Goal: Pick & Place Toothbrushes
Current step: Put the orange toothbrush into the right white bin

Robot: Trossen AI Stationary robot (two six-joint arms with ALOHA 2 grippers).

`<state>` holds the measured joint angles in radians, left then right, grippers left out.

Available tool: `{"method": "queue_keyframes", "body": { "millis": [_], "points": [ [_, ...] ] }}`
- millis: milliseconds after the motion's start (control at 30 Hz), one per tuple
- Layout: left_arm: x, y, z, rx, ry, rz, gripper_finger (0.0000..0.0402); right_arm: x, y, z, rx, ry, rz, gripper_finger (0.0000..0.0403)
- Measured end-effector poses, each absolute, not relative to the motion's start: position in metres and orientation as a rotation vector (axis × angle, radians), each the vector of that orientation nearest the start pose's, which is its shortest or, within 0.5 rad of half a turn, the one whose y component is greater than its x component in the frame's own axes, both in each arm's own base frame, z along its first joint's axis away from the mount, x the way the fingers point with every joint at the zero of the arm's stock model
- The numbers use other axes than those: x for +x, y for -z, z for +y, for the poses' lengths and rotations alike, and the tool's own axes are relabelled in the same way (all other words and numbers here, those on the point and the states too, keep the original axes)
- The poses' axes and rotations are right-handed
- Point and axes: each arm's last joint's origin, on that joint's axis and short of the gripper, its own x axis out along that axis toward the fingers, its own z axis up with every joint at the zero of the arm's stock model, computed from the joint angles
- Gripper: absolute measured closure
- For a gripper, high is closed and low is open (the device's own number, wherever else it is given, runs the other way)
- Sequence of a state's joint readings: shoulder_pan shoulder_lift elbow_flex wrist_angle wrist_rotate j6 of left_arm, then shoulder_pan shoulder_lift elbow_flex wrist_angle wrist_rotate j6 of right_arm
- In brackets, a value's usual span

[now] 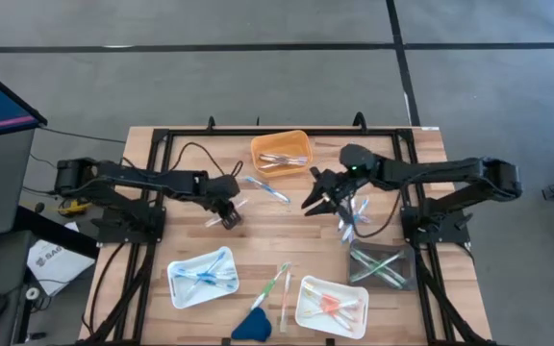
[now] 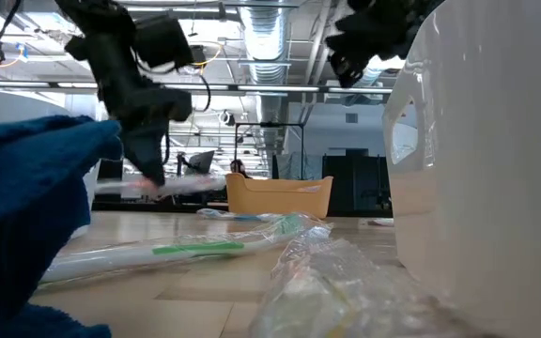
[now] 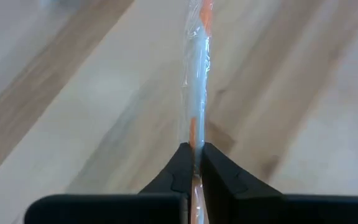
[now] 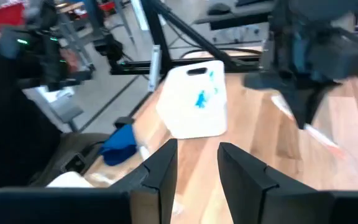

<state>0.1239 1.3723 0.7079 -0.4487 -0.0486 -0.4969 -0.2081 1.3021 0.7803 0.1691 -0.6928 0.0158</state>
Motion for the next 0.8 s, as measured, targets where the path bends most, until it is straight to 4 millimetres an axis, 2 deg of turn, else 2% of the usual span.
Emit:
{"method": "queue_keyframes", "body": {
  "millis": [133,333,600,800],
  "points": [
    [0.244,-0.191,0.025,-0.476,-0.336,0.982,0.0395,0.289,-0.245,-0.039,0.184,-0.463,0.368,0.0294],
    [0.257,-0.208,0.012,-0.436,-0.245,0.929,0.0395,0.307,-0.241,-0.039,0.190,-0.476,0.388,0.0294],
    [0.277,-0.214,-0.002,-0.409,-0.115,0.925,0.0396,0.321,-0.233,-0.014,-0.060,-0.491,0.475,0.0294],
    [0.290,-0.209,-0.010,-0.390,-0.089,0.945,0.0396,0.325,-0.241,0.000,-0.146,-0.399,0.525,0.0294]
  ]
}}
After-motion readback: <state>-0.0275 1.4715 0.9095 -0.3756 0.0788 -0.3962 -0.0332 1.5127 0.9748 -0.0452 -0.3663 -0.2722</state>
